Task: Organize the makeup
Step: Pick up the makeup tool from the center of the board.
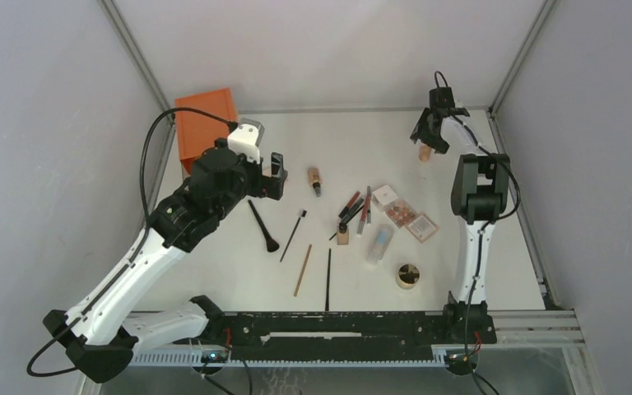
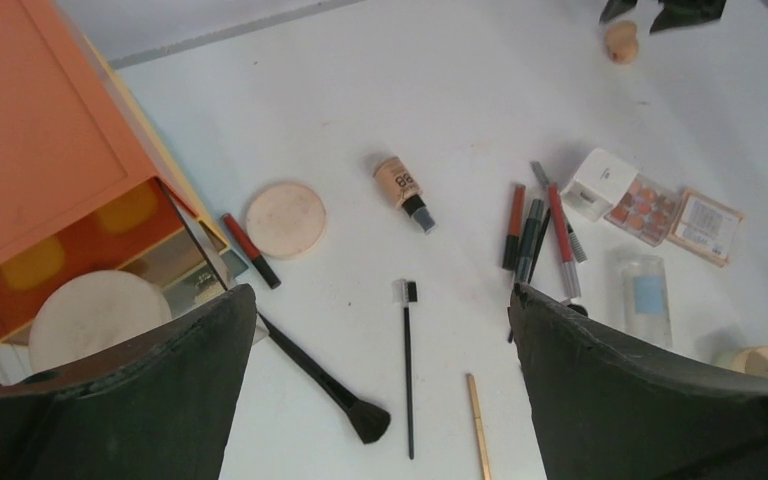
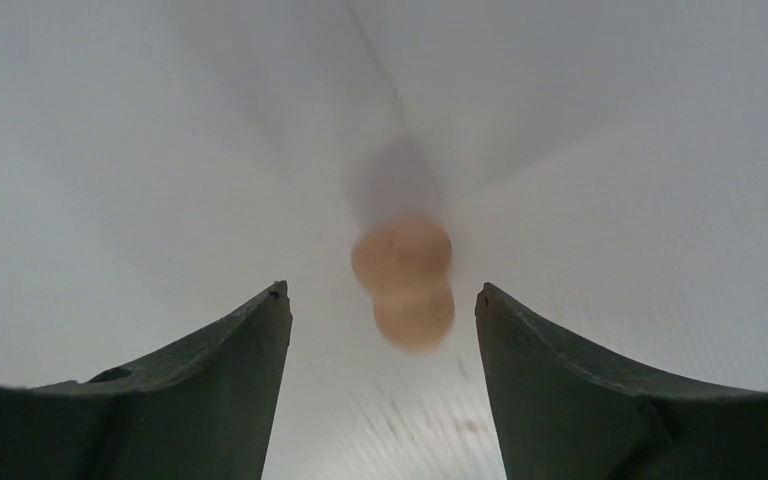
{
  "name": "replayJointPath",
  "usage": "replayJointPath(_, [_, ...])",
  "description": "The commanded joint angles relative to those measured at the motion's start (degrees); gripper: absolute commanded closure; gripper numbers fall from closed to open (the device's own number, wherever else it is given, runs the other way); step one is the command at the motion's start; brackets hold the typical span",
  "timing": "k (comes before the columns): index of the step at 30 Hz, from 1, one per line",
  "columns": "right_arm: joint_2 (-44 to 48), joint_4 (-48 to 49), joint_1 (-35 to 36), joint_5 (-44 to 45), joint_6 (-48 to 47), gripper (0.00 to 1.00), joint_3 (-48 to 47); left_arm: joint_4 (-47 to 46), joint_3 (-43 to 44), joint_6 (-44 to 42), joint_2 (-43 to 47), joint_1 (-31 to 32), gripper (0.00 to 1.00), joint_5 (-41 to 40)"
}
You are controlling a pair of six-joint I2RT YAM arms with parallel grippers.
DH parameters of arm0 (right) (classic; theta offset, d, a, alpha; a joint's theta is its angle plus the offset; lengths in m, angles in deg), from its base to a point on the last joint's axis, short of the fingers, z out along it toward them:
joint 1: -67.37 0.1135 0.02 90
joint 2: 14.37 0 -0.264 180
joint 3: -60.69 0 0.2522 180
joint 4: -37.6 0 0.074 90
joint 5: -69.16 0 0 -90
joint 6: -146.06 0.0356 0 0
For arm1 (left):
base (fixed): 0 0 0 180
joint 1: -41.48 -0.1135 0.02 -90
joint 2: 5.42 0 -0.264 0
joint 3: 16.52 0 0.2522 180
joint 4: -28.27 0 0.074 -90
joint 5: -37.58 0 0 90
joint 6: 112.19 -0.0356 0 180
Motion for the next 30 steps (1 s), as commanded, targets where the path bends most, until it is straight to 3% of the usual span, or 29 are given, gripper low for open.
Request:
replayJointPath(1, [-8.6, -8.0, -0.4, 0.9, -3.4, 0.25, -16.7, -0.9, -3.0, -0.3, 2.8, -0.1, 0.0, -1.8])
replayJointPath(4, [-15.2, -13.7, -0.6, 0.7, -2.7, 0.29, -25.4, -0.6, -3.5, -0.6, 3.1, -0.1, 0.0, -2.5])
replayJointPath(8, [-12.9, -11.2, -0.5, -0.8, -2.1, 0.38, -22.5, -0.4, -4.1, -0.6, 3.7, -0.1, 0.0, -4.2])
replayJointPath(13, [-9.8, -10.7, -0.4, -1.7, -1.3, 0.25, -17.5, -0.4, -4.5, -0.5, 4.1, -0.4, 0.0, -5.4])
replayJointPath(16, [-8.3, -9.9, 0.0, -1.9, -1.1, 0.23, -13.6, -0.4, -4.6, -0.6, 4.2, -0.6, 0.0, -5.5])
replayJointPath(20, [-6.5, -8.7, 0.5, -1.2, -0.7, 0.38, -9.8, -0.6, -5.0, -0.4, 4.5, -0.6, 0.0, -5.5])
replayJointPath(25, [-0.8, -6.0, 1.2, -0.9, -1.2, 0.65, -3.8, -0.6, -6.2, 0.0, 6.0, -0.7, 0.0, -6.5])
replayJointPath(27, [3.5, -3.7, 1.7, -4.7, -2.1, 0.72, -0.2, -0.5, -6.9, 1.6, 6.6, -1.6, 0.0, -6.4])
replayJointPath(30, [12.8, 4.0, 3.8, -12.0, -3.1, 0.79, 8.2, 1.1, -6.9, 5.4, 7.3, -7.9, 0.0, 1.6])
